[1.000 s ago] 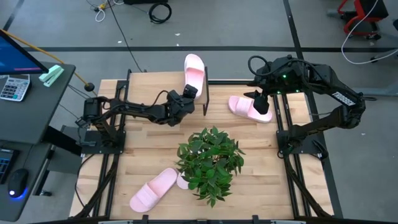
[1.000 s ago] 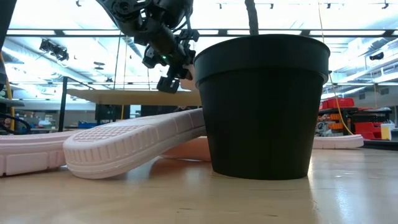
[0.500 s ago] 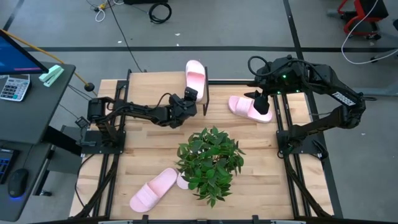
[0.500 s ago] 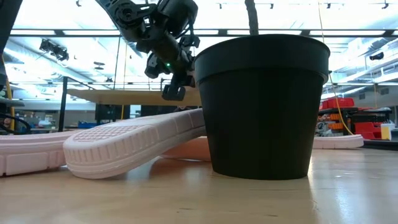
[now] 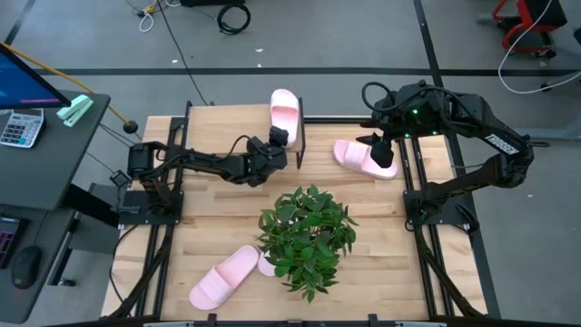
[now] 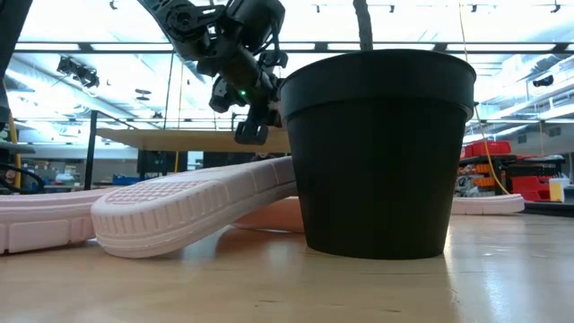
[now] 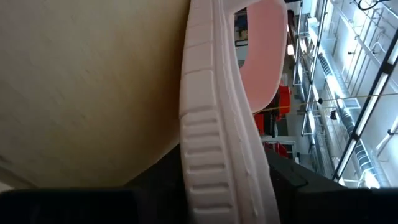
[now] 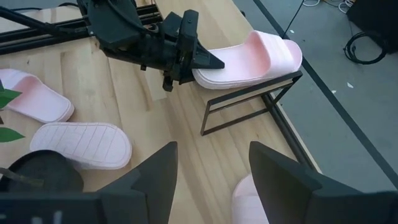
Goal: Pick and place slides into the shelf
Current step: Put the pink slide on the shelf
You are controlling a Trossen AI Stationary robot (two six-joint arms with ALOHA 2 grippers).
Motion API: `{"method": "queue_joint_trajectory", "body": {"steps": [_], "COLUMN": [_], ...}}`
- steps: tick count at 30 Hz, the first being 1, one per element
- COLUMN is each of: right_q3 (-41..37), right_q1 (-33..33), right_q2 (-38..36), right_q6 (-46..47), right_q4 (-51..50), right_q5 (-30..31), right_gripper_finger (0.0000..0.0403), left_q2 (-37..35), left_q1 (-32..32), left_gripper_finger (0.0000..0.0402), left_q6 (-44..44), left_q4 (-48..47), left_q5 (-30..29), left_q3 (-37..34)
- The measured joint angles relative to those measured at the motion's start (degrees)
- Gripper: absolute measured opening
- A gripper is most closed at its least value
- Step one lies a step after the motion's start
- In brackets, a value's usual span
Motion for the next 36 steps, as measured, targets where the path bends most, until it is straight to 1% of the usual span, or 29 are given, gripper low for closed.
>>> {"method": "queue_joint_trajectory", "body": {"steps": [5, 12, 16, 22, 31, 32, 36], "right_q3": [0.0, 0.0, 0.0, 0.0, 0.0, 0.0, 0.0], "right_q1": [0.0, 0.0, 0.0, 0.0, 0.0, 0.0, 0.0], "right_q2": [0.0, 0.0, 0.0, 0.0, 0.0, 0.0, 0.0], "right_q6": [0.0, 0.0, 0.0, 0.0, 0.1, 0.1, 0.1], "right_q4": [0.0, 0.0, 0.0, 0.0, 0.0, 0.0, 0.0], "right_q5": [0.0, 0.0, -0.1, -0.1, -0.2, -0.2, -0.2], "right_gripper_finger": [0.0204, 0.0204, 0.0204, 0.0204, 0.0204, 0.0204, 0.0204], "left_q2": [0.0, 0.0, 0.0, 0.0, 0.0, 0.0, 0.0], "left_q1": [0.9, 2.4, 2.0, 2.0, 1.6, 1.4, 1.0], "left_gripper_finger": [0.0165, 0.0173, 0.0173, 0.0184, 0.0216, 0.0220, 0.0230], "left_q6": [-1.1, -1.2, -1.2, -1.3, -1.4, -1.9, -8.7], "left_q4": [0.0, 2.4, 2.9, 2.8, 2.9, 3.0, 3.3], "left_q5": [0.4, 5.6, 5.8, 7.1, 7.1, 7.1, 7.4], "left_q3": [0.0, 0.0, 0.1, 0.1, 0.1, 0.1, 0.1]}}
